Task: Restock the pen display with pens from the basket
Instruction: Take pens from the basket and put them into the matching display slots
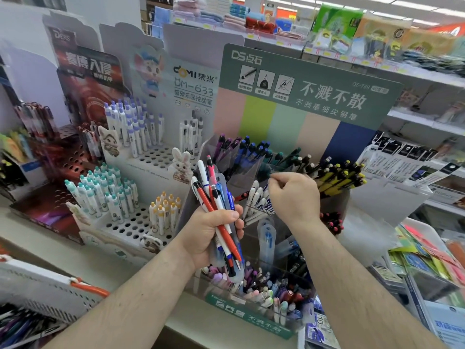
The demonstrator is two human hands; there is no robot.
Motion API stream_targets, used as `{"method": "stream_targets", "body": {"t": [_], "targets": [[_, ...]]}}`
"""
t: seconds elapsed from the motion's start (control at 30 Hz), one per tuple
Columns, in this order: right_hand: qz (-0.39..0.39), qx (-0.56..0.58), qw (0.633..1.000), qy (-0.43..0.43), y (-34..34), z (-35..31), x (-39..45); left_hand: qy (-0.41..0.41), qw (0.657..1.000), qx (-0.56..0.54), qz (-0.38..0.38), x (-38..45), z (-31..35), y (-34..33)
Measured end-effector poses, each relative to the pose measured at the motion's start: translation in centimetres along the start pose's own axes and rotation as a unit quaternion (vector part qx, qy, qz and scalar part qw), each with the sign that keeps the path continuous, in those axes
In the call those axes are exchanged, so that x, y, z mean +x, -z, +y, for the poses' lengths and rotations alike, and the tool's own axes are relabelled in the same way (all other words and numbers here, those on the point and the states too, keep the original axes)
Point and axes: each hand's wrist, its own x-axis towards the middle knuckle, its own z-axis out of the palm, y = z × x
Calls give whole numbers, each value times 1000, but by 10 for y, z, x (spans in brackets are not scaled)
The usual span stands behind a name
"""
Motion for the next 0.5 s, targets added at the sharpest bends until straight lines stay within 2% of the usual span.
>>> {"method": "stream_targets", "body": {"t": [0.13, 0.27, 0.33, 0.37, 0.43, 0.5], "targets": [[-11, -109, 994, 22, -7, 2, -6, 3, 1000, 18, -9, -2, 0, 3], [-18, -125, 992, 3, -6, 1, -7, -2, 1000, 27, -10, -2, -1, 4], [8, -60, 998, 3, 0, -7, -11, -2, 999, 41, -13, -1, -3, 5], [-3, -5, 1000, -5, 4, -13, -13, 1, 999, 47, -17, -1, -3, 5], [-98, 121, 987, -43, 14, -28, -16, 9, 997, 69, -26, -1, -3, 7], [-219, 208, 951, -70, 22, -41, -22, 11, 996, 86, -38, -1, -4, 7]]}}
